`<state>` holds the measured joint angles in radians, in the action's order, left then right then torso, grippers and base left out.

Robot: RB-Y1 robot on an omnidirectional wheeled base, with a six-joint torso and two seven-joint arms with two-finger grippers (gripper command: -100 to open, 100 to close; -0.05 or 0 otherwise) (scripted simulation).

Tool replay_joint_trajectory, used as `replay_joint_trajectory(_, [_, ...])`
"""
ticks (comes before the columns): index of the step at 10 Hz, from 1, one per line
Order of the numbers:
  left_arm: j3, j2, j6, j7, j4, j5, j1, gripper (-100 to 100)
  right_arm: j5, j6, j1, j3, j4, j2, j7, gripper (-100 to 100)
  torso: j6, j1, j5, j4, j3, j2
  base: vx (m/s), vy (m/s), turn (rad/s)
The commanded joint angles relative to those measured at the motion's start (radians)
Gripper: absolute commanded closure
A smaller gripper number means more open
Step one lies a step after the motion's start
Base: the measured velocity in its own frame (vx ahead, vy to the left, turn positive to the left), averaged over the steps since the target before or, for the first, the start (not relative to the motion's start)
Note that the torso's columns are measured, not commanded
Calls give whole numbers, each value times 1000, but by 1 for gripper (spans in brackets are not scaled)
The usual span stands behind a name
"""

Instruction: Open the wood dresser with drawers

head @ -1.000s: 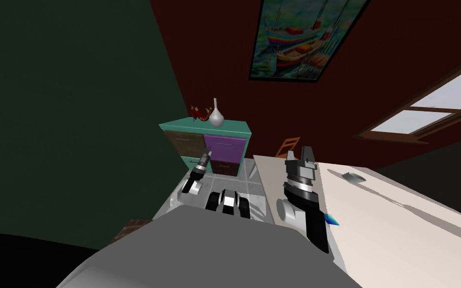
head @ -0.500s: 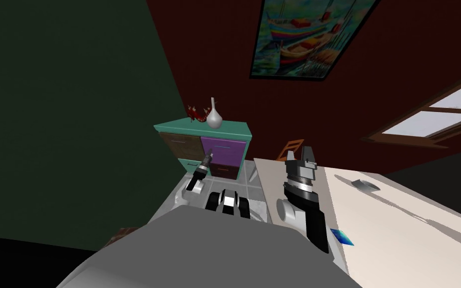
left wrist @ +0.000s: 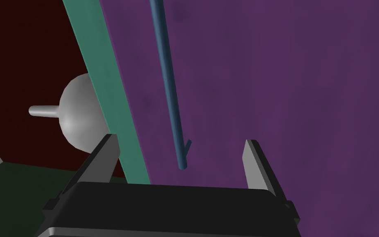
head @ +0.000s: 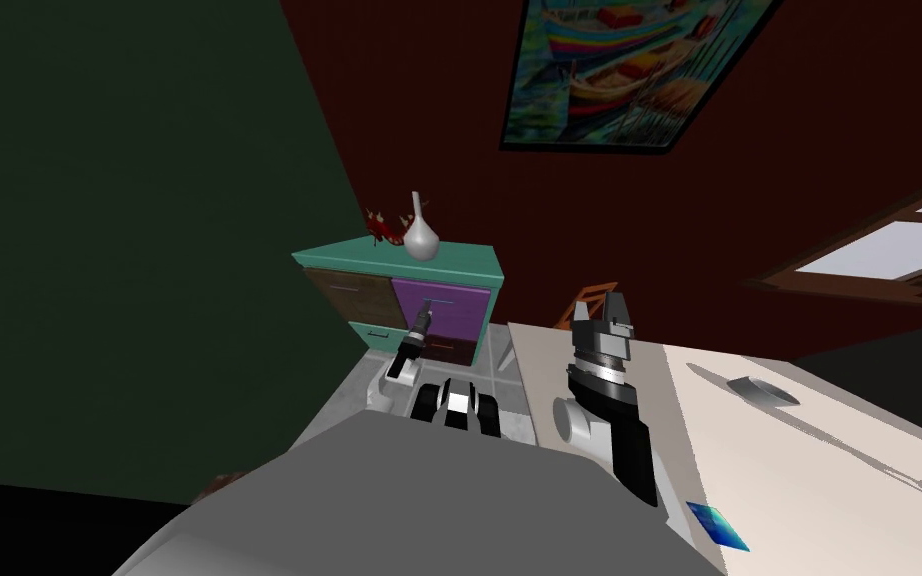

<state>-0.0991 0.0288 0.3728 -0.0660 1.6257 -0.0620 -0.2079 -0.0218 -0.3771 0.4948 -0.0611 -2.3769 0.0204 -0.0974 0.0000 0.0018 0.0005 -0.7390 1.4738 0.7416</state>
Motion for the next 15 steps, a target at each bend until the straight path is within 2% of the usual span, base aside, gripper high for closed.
replay_joint_trajectory(1, [1, -62, -6, -4, -27, 3, 11, -100, 0, 0, 0, 0, 0, 0, 0, 0, 0, 0, 0, 0, 0, 0, 49, -17, 12])
replay_joint_trajectory(2, [1, -76, -7, -5, -30, 3, 12, -100, 0, 0, 0, 0, 0, 0, 0, 0, 0, -1, 0, 0, 1, -1, 29, -16, 7])
replay_joint_trajectory(3, [0, -64, -9, -3, -22, 3, 10, -100, 0, 0, 0, 0, 0, 0, 0, 0, 0, -2, 0, 1, 1, -2, 9, -8, 1])
replay_joint_trajectory(5, [0, -71, -52, -6, 14, 1, 16, -100, 0, 0, 0, 0, 0, 0, 0, 0, 0, -1, 0, 1, 3, -5, 73, -2, -10])
replay_joint_trajectory(6, [1, -70, -39, -6, 3, 2, 16, -100, 0, 0, 0, 0, 0, 0, 0, 0, 0, -1, 0, 2, 4, -7, 38, 1, -1])
replay_joint_trajectory(7, [0, -67, -15, -4, -18, 3, 11, 100, 0, 0, 0, 0, 0, 0, 0, 0, 0, -1, 0, 1, 2, -3, -46, -3, 17])
replay_joint_trajectory(8, [0, -69, -31, -5, -8, 2, 14, 100, 0, 0, 0, 0, 0, 0, 0, 0, 0, -2, 0, 0, -1, 2, -26, 1, 14])
replay_joint_trajectory(9, [2, -37, -25, -2, 1, 0, 20, -100, 0, 0, 0, 0, 0, 0, 0, 0, 1, 0, 2, 6, 2, -6, -21, 17, 1])
replay_joint_trajectory(15, [24, 92, -78, 27, 37, -21, 26, -100, 0, 0, 0, 0, 0, 0, 0, 0, 0, -3, -1, 0, 1, -2, -26, 59, 13])
